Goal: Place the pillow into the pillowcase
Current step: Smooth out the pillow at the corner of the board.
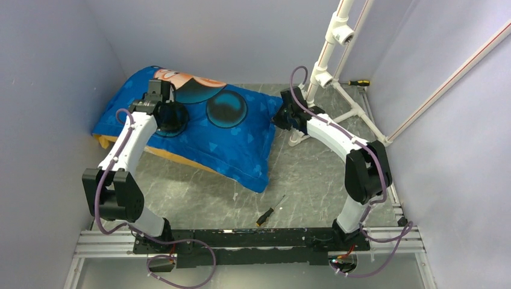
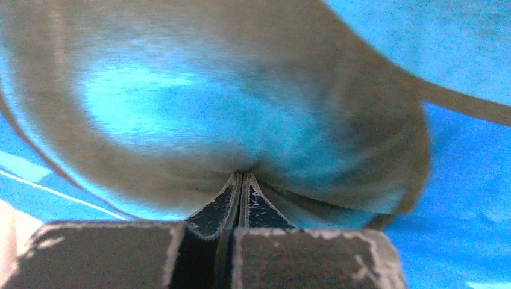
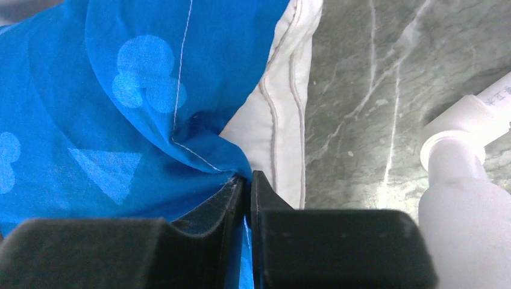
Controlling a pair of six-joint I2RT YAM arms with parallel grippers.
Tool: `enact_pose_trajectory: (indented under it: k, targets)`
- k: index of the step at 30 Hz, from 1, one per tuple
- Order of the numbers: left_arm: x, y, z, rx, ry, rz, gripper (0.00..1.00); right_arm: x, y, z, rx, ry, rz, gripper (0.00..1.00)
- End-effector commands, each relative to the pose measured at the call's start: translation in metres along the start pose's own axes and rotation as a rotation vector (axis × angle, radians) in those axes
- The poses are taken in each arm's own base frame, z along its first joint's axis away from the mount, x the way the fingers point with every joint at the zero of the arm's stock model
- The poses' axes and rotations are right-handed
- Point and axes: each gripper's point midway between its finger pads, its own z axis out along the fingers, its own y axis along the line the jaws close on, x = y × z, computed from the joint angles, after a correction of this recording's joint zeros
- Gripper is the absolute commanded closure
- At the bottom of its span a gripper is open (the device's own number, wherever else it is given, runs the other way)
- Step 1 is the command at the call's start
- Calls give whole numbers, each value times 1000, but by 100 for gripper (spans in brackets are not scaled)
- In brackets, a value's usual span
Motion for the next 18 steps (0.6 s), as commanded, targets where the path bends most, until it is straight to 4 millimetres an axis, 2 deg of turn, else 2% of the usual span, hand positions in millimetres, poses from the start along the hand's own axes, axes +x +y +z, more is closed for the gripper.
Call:
enact_pose_trajectory:
  k: [1, 4, 7, 10, 11, 12, 13, 18]
  targets:
    - [8, 36, 9, -131, 34, -4, 100, -59, -12, -11, 83, -177, 6, 92]
    - [7, 41, 9, -149, 36, -15, 100, -72, -8, -16, 91, -218, 2, 89]
    - [5, 40, 8, -139, 31, -23, 100, -82, 4, -23, 43, -252, -34, 74]
    - [2, 36, 6, -115, 28, -27, 100, -89, 24, -35, -45, -268, -48, 53]
    - [1, 34, 6, -104, 27, -29, 100, -91, 32, -40, -81, -271, -47, 38]
    - [0, 32, 5, -93, 26, -30, 100, -92, 38, -44, -106, -271, -40, 3]
    - [0, 29, 5, -81, 26, -32, 100, -93, 46, -48, -133, -266, -40, 1]
    - [-1, 21, 4, -36, 29, -38, 100, -98, 80, -72, -240, -281, -53, 0]
